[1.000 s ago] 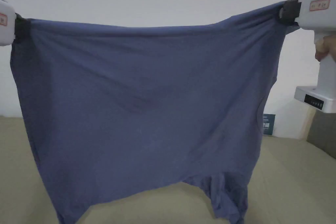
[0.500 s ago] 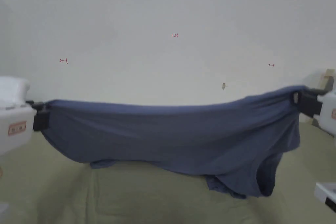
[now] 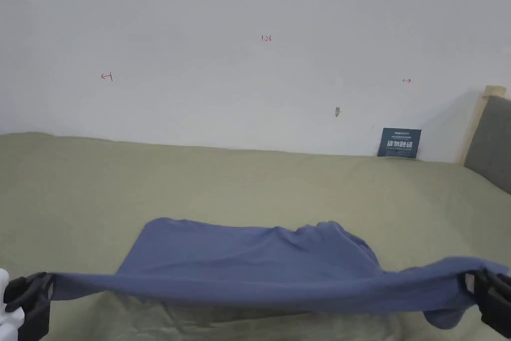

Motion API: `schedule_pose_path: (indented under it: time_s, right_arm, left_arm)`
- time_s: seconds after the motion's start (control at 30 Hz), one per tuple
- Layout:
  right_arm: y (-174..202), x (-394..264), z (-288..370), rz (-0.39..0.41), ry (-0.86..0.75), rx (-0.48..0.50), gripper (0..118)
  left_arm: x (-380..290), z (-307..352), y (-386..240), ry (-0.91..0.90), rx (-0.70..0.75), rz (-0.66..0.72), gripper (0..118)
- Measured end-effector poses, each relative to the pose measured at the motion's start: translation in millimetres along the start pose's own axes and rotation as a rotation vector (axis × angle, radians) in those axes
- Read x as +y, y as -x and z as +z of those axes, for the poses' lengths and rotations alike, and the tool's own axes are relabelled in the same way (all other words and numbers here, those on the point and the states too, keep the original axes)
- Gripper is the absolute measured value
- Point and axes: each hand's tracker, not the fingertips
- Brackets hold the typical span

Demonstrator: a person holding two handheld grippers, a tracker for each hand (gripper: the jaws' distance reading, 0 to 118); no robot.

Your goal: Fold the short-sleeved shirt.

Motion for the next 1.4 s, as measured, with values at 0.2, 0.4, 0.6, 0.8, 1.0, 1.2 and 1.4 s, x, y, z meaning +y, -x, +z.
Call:
schedule_pose_path:
  time_s: [0.2, 0.4, 0.6, 0.8, 1.0, 1.2, 1.4]
  right_arm:
    - [-9.9, -59.4, 14.5, -0.04, 0.186, -0.047, 2]
    - [-11.5, -91.2, 16.0, -0.059, 0.297, -0.093, 2]
    - [-7.7, -100.6, 3.6, -0.019, 0.475, -0.124, 58]
    - [13.6, -59.7, 25.6, 0.087, 0.281, -0.165, 113]
    - [36.0, -46.6, 42.4, 0.029, 0.283, -0.138, 97]
    - [33.6, -69.4, 30.0, -0.009, 0.421, -0.14, 0]
    - [34.7, -88.4, 28.1, -0.023, 0.455, -0.148, 0]
  left_arm:
    - [-44.9, 13.5, 8.4, 0.094, -0.013, 0.026, 10]
    - [-78.8, 17.7, 26.6, 0.163, 0.041, 0.096, 9]
    - [-86.5, 17.4, 24.6, 0.238, 0.006, 0.15, 10]
    - [-46.0, 41.4, -2.1, 0.196, -0.024, 0.172, 107]
    - [-34.4, 58.2, -25.9, 0.15, -0.098, 0.131, 71]
    - [-61.0, 40.6, -22.5, 0.336, -0.089, 0.139, 3]
    - [-89.8, 27.0, -6.6, 0.416, -0.045, 0.133, 83]
